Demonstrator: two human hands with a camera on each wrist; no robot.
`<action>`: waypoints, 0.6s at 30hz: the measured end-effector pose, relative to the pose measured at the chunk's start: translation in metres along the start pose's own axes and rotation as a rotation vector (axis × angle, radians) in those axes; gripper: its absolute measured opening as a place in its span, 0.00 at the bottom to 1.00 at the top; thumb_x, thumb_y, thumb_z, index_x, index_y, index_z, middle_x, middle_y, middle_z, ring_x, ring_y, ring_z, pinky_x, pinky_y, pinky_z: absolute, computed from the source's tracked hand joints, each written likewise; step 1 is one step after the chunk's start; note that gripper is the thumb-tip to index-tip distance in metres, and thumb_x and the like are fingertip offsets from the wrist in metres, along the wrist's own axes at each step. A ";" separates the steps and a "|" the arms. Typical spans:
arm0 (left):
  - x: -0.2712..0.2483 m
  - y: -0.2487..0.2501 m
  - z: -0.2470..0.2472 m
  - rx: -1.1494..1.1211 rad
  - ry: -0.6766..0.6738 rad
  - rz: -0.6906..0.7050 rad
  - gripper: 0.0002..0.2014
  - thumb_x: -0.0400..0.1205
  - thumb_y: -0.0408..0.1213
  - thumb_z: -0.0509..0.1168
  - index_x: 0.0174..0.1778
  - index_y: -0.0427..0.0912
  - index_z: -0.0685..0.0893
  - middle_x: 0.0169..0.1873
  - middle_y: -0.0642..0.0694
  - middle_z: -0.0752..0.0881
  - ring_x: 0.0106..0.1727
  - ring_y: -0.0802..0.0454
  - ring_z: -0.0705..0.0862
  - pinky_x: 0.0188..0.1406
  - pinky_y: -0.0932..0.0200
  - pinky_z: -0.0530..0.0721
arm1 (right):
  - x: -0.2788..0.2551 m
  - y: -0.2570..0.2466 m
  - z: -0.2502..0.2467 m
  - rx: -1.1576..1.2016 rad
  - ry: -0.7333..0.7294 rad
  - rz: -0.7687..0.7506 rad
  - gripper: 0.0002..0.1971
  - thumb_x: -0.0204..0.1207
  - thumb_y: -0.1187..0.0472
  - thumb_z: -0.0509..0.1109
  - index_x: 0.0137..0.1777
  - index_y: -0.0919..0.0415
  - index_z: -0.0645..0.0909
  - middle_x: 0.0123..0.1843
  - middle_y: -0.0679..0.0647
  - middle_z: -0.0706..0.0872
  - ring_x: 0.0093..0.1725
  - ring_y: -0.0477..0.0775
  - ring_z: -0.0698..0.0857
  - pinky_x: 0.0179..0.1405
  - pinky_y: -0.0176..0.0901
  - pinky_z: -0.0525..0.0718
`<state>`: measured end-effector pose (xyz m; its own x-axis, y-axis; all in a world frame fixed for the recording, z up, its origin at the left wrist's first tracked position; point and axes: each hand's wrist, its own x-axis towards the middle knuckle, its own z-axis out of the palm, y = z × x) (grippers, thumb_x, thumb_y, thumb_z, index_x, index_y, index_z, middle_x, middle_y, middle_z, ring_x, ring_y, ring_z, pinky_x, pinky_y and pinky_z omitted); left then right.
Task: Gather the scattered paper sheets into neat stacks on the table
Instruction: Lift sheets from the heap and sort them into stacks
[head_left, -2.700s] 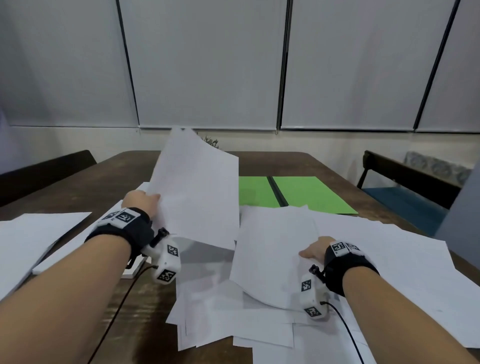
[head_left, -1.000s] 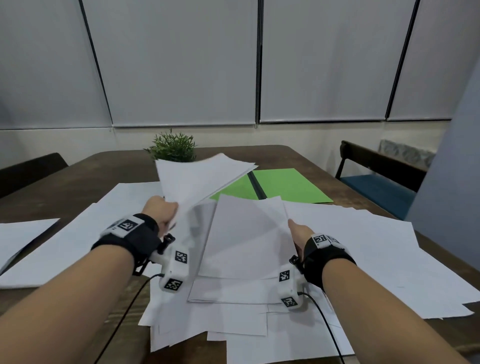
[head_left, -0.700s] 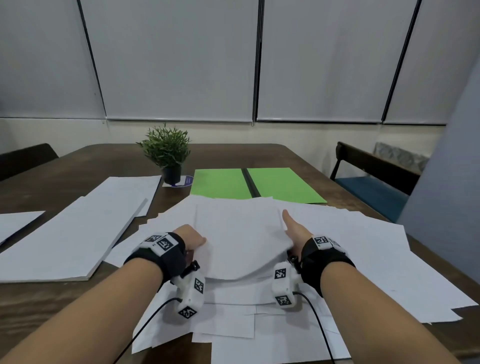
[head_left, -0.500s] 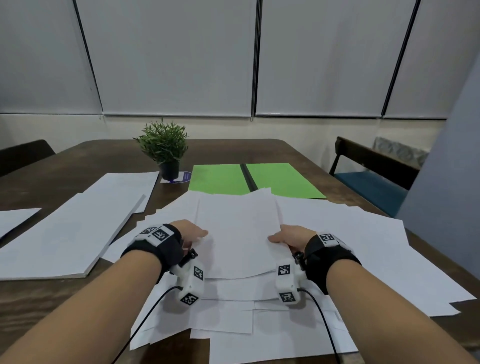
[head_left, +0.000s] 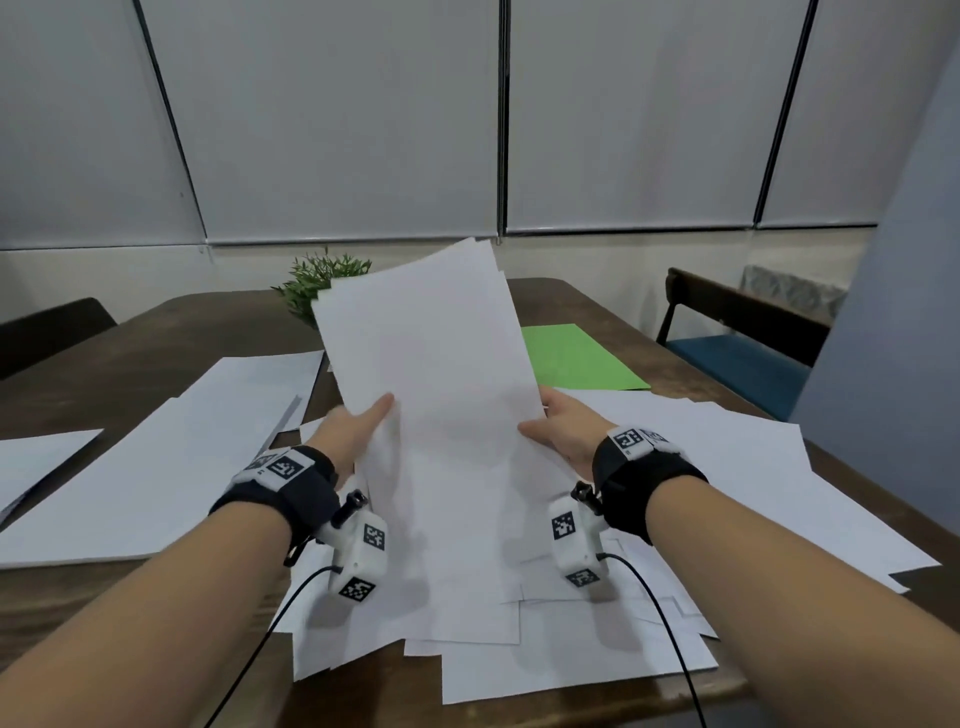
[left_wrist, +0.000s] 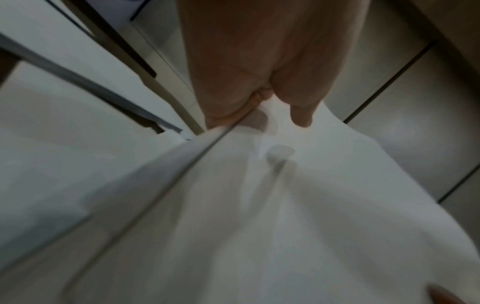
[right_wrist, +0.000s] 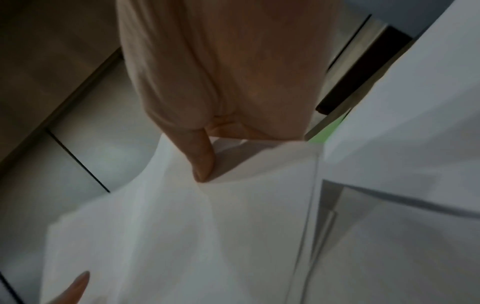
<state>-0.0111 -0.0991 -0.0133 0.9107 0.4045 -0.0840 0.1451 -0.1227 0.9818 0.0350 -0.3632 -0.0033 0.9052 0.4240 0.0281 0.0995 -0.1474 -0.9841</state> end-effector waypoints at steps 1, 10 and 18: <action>-0.004 0.011 -0.001 -0.009 0.029 0.105 0.27 0.78 0.55 0.67 0.70 0.44 0.78 0.62 0.49 0.84 0.62 0.48 0.81 0.65 0.51 0.77 | 0.002 -0.007 0.006 -0.007 0.020 -0.037 0.25 0.62 0.67 0.67 0.62 0.58 0.82 0.56 0.61 0.90 0.55 0.64 0.89 0.59 0.64 0.85; -0.038 0.074 -0.023 -0.212 0.304 0.534 0.16 0.83 0.44 0.65 0.65 0.48 0.73 0.62 0.54 0.82 0.63 0.57 0.80 0.68 0.58 0.76 | 0.026 -0.063 0.049 0.130 0.169 -0.258 0.14 0.66 0.69 0.74 0.49 0.52 0.84 0.54 0.59 0.90 0.52 0.59 0.88 0.59 0.58 0.84; -0.045 0.044 -0.037 -0.155 0.335 0.502 0.08 0.84 0.35 0.64 0.58 0.44 0.81 0.48 0.52 0.86 0.57 0.48 0.86 0.60 0.52 0.83 | 0.034 -0.027 0.067 0.173 0.317 -0.169 0.09 0.72 0.72 0.73 0.51 0.64 0.86 0.46 0.61 0.90 0.42 0.58 0.87 0.50 0.55 0.86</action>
<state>-0.0602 -0.0890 0.0402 0.6787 0.5971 0.4276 -0.3503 -0.2485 0.9031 0.0355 -0.2850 0.0129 0.9674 0.1285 0.2180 0.2112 0.0648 -0.9753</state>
